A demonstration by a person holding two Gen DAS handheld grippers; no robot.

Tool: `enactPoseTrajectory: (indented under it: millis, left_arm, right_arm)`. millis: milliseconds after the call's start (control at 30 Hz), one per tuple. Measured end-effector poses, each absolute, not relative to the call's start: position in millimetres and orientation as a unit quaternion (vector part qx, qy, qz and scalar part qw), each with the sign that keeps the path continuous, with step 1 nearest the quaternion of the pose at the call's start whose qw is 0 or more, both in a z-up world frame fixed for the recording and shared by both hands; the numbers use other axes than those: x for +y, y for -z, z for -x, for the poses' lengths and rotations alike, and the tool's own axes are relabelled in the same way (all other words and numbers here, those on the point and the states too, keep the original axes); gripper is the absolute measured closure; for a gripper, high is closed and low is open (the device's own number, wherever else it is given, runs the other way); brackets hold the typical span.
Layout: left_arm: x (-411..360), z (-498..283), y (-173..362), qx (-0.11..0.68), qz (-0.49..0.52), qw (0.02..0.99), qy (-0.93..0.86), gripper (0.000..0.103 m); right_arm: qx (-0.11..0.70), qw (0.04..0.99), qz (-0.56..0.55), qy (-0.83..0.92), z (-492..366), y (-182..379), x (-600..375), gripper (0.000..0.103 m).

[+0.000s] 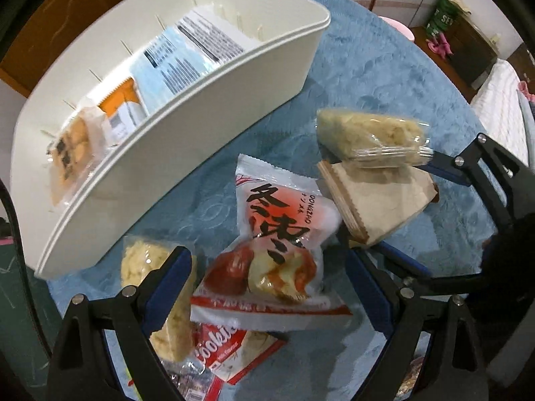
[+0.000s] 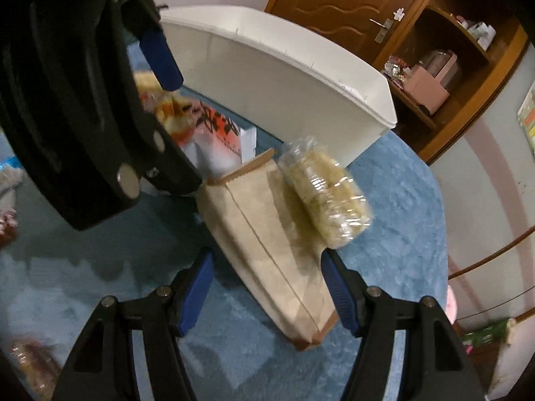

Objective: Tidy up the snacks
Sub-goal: 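Grasp the red-white snack bag with the left tool while the right tool grasps the brown paper packet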

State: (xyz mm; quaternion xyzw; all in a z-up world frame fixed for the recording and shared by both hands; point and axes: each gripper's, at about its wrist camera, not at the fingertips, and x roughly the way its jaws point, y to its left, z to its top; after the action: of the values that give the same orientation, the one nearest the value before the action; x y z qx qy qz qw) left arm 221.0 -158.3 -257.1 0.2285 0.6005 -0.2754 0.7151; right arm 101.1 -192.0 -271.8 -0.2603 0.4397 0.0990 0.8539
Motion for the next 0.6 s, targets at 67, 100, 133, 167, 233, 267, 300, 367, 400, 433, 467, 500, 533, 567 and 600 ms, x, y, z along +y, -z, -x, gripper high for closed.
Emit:
enactPoseTrajectory:
  millis: [67, 100, 133, 167, 233, 267, 300, 367, 400, 433, 467, 500, 533, 567, 600]
  left_arm:
    - [-160, -225, 265, 0.609, -0.226, 0.706, 0.282, 0.010]
    - [-160, -228, 268, 0.611, -0.224, 0.703, 0.286, 0.011]
    - [-159, -231, 273, 0.615, -0.219, 0.699, 0.290, 0.011]
    - [-158, -233, 276, 0.619, -0.216, 0.697, 0.292, 0.012]
    - [-156, -238, 283, 0.637, -0.199, 0.683, 0.297, 0.030]
    - [-155, -242, 286, 0.650, -0.180, 0.674, 0.302, 0.035]
    - [-154, -244, 286, 0.653, -0.166, 0.673, 0.307, 0.043]
    - [-152, -244, 283, 0.648, -0.160, 0.678, 0.308, 0.046]
    - [-153, -243, 282, 0.645, -0.164, 0.680, 0.308, 0.048]
    - [-154, -241, 280, 0.641, -0.167, 0.683, 0.308, 0.048]
    - [-154, -237, 276, 0.634, -0.172, 0.688, 0.309, 0.050]
    - [-154, -234, 274, 0.631, -0.174, 0.690, 0.309, 0.050]
    - [-154, -231, 272, 0.628, -0.175, 0.692, 0.309, 0.050]
    - [-155, -226, 267, 0.623, -0.176, 0.696, 0.310, 0.052]
    - [-158, -220, 260, 0.620, -0.177, 0.700, 0.309, 0.052]
  right_arm:
    - [0.427, 0.860, 0.261, -0.093, -101, 273, -191, 0.038]
    - [0.425, 0.863, 0.258, -0.088, -102, 272, -193, 0.046]
    - [0.422, 0.866, 0.257, -0.080, -104, 272, -195, 0.056]
    - [0.421, 0.867, 0.254, -0.076, -106, 271, -198, 0.059]
    - [0.424, 0.870, 0.238, -0.079, -110, 267, -206, 0.069]
    - [0.424, 0.872, 0.231, -0.076, -111, 263, -209, 0.072]
    - [0.425, 0.874, 0.225, -0.075, -111, 260, -213, 0.074]
    - [0.426, 0.877, 0.212, -0.074, -110, 253, -221, 0.077]
    - [0.426, 0.877, 0.209, -0.074, -108, 250, -224, 0.079]
    - [0.426, 0.877, 0.207, -0.073, -108, 249, -225, 0.080]
    - [0.427, 0.878, 0.204, -0.073, -107, 247, -227, 0.081]
    - [0.428, 0.879, 0.200, -0.073, -106, 245, -228, 0.081]
    - [0.429, 0.879, 0.196, -0.073, -106, 244, -229, 0.082]
    - [0.430, 0.880, 0.191, -0.073, -105, 242, -231, 0.082]
    - [0.431, 0.880, 0.185, -0.074, -104, 240, -233, 0.083]
